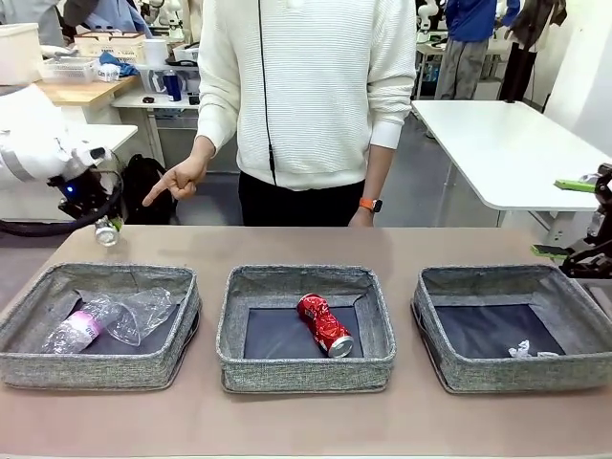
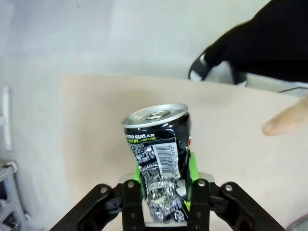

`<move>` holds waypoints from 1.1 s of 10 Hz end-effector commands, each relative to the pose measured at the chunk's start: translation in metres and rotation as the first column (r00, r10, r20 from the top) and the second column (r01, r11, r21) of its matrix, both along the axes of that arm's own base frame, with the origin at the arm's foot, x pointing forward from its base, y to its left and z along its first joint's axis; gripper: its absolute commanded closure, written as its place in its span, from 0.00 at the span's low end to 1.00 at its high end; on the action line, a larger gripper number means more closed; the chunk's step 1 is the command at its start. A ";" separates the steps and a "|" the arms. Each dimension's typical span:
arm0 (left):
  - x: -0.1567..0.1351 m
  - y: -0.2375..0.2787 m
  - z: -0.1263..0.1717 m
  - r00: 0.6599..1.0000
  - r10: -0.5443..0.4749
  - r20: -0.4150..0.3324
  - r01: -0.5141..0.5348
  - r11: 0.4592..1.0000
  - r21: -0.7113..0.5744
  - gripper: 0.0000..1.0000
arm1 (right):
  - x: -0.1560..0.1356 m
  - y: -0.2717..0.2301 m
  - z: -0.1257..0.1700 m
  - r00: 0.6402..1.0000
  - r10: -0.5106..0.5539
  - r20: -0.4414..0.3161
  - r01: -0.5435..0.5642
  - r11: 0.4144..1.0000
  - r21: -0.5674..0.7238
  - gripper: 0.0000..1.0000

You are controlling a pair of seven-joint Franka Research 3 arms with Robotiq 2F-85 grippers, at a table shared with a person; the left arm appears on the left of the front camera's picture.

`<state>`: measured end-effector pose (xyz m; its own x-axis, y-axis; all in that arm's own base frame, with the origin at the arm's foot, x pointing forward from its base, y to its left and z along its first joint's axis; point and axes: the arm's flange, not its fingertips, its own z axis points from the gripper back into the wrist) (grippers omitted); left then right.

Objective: Sort the waste into the appropriate baskets.
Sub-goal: Pick up the waste item pointed out by the person.

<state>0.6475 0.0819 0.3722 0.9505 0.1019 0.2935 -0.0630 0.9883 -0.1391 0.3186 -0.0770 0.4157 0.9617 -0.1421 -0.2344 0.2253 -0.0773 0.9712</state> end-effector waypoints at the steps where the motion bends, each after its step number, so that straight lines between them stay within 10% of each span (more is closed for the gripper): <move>1: -0.064 0.016 0.078 0.993 -0.026 0.115 0.042 0.989 -0.139 0.65 | 0.001 0.000 0.005 1.000 -0.011 -0.018 0.011 1.000 0.009 0.00; 4: -0.202 0.009 0.164 0.994 -0.094 0.056 0.106 0.955 -0.279 0.65 | 0.001 0.000 0.005 1.000 -0.011 -0.018 0.011 1.000 0.009 0.00; 7: -0.334 -0.017 0.174 0.982 -0.187 0.010 0.173 0.884 -0.434 0.65 | 0.001 0.000 0.005 1.000 -0.011 -0.018 0.011 1.000 0.009 0.00; 9: -0.340 -0.016 0.161 0.964 -0.250 0.093 0.265 0.853 -0.450 0.65 | 0.001 0.000 0.005 1.000 -0.011 -0.018 0.011 1.000 0.009 0.00; 11: -0.342 -0.023 0.173 0.974 -0.225 0.023 0.211 0.866 -0.453 0.65 | 0.001 0.000 0.005 1.000 -0.011 -0.018 0.011 1.000 0.009 0.00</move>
